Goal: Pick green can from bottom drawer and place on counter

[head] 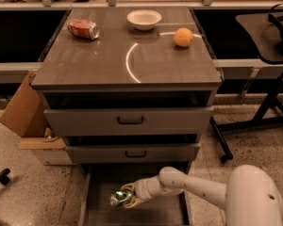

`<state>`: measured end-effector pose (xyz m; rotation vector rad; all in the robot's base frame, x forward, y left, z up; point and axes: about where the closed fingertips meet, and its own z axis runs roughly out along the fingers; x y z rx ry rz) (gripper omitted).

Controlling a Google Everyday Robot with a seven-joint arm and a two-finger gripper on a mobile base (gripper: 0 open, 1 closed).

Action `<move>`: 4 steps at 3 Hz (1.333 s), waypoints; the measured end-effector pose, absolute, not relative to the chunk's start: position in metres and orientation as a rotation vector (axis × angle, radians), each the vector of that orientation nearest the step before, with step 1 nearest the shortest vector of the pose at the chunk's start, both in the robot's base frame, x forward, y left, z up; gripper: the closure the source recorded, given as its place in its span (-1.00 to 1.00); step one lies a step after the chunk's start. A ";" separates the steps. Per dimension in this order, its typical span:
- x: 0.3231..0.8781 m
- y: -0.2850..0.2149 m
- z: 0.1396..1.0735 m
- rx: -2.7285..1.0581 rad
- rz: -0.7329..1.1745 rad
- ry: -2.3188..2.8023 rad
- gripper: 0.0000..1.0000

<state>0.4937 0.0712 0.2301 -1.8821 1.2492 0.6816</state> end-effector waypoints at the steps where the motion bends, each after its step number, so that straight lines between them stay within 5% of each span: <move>1: 0.492 0.038 0.268 -1.880 0.673 1.198 1.00; 4: 0.476 0.008 0.346 -1.895 0.668 1.126 1.00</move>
Offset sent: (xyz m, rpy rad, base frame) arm -0.0421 -0.0903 0.1939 0.0743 -0.0981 0.1097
